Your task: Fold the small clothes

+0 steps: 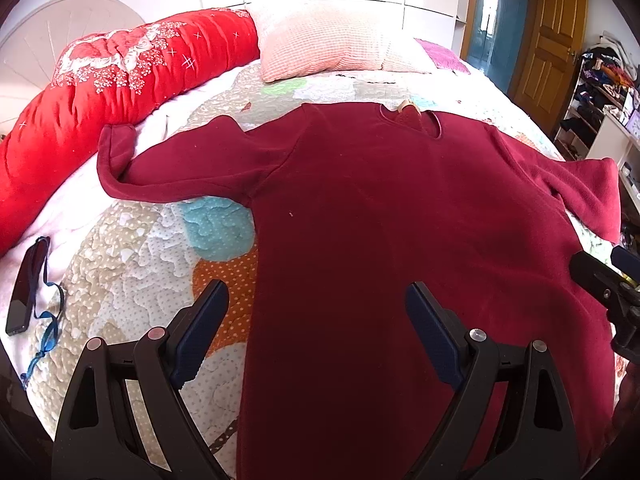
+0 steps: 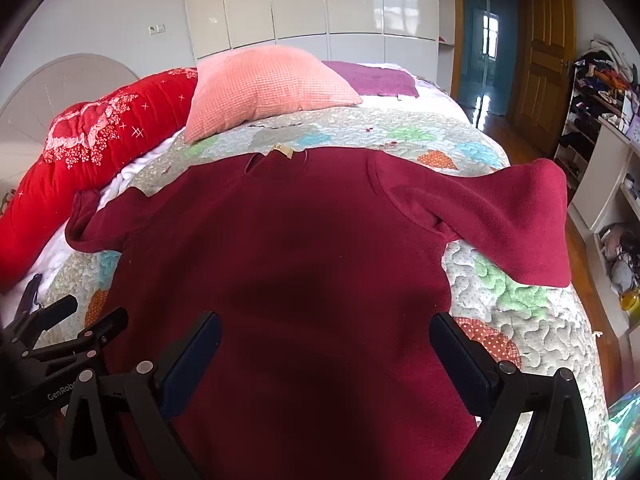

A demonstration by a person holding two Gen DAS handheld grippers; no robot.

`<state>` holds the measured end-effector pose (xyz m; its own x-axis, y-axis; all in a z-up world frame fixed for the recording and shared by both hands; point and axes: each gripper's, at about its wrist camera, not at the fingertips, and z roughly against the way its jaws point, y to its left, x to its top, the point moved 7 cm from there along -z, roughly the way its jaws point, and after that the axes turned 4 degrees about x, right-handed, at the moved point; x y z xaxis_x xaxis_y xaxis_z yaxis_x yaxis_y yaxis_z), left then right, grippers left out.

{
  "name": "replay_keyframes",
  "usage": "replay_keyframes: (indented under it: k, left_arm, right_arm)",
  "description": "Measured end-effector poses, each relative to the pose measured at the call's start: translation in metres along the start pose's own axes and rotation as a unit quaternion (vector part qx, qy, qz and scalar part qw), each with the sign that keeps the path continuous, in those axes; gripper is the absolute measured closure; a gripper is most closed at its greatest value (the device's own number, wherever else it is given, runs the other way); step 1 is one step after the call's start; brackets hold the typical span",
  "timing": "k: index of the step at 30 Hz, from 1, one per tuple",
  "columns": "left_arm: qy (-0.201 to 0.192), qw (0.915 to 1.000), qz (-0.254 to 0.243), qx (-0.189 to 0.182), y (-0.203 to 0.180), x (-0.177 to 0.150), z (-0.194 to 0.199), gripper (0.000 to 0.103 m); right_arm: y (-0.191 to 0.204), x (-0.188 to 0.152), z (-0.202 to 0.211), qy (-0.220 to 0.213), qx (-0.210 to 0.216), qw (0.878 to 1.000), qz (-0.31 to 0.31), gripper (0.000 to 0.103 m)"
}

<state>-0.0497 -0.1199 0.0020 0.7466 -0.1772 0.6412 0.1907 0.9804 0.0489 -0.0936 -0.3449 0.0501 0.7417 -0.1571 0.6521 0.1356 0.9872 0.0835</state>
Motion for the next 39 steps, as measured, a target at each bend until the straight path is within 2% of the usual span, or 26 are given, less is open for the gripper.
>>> replay_keyframes:
  k: [5, 10, 19, 30, 33, 39]
  left_arm:
    - [0.0, 1.0, 0.001, -0.003, -0.001, 0.003, -0.003, 0.013]
    - [0.001, 1.0, 0.002, -0.003, -0.002, 0.004, -0.003, 0.013]
    - [0.001, 1.0, 0.003, -0.002, 0.0, 0.013, -0.01, 0.013]
    - [0.007, 0.9998, 0.02, 0.004, 0.016, 0.021, -0.024, 0.013]
    - [0.01, 0.9995, 0.03, 0.005, 0.022, 0.023, -0.028, 0.013]
    - [0.013, 0.9988, 0.047, 0.01, 0.037, 0.028, -0.034, 0.013]
  right_arm:
    - [0.0, 0.001, -0.005, 0.005, -0.005, 1.0, 0.003, 0.0]
    - [0.0, 0.004, -0.007, -0.01, -0.001, 1.0, -0.002, 0.0]
    - [0.004, 0.009, -0.015, 0.003, 0.011, 1.0, -0.009, 0.0]
    - [0.023, 0.017, -0.036, 0.001, 0.009, 1.0, 0.021, 0.0]
    - [0.028, 0.016, -0.042, 0.017, 0.019, 0.999, 0.02, 0.0]
    - [0.044, 0.024, -0.052, 0.012, 0.027, 0.999, 0.025, 0.0]
